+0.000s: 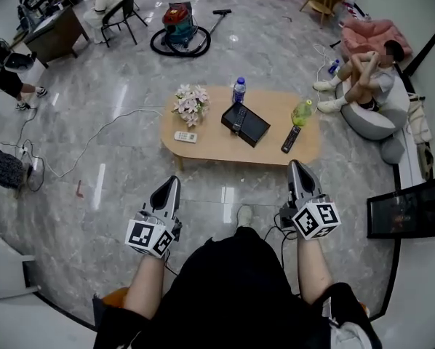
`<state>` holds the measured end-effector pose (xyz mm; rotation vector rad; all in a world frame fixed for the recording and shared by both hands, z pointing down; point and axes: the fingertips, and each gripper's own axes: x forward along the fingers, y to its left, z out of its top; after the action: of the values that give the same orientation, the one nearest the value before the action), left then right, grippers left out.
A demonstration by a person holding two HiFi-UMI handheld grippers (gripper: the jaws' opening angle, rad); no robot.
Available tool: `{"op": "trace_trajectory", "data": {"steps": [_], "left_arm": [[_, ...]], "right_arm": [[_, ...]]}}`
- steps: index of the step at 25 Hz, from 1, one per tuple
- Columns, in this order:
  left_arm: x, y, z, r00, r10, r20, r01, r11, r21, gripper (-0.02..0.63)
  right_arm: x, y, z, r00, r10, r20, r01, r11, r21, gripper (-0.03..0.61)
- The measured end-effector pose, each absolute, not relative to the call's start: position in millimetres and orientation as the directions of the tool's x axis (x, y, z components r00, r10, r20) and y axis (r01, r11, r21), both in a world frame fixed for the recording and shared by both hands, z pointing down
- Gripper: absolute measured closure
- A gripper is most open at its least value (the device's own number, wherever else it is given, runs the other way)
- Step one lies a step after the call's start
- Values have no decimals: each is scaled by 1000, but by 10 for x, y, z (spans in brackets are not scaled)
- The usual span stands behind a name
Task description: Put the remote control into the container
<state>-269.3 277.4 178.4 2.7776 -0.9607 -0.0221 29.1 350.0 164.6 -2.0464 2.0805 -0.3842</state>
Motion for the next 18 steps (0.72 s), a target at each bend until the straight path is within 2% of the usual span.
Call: {"op": "trace_trajectory", "data": {"steps": [18], "left_arm": [[-1235,1877,1899,747,-658,93,-664,-729,168,606]], "right_arm": [[1843,2575,1821,-48,-998,42,-947,32,-321,569]]}}
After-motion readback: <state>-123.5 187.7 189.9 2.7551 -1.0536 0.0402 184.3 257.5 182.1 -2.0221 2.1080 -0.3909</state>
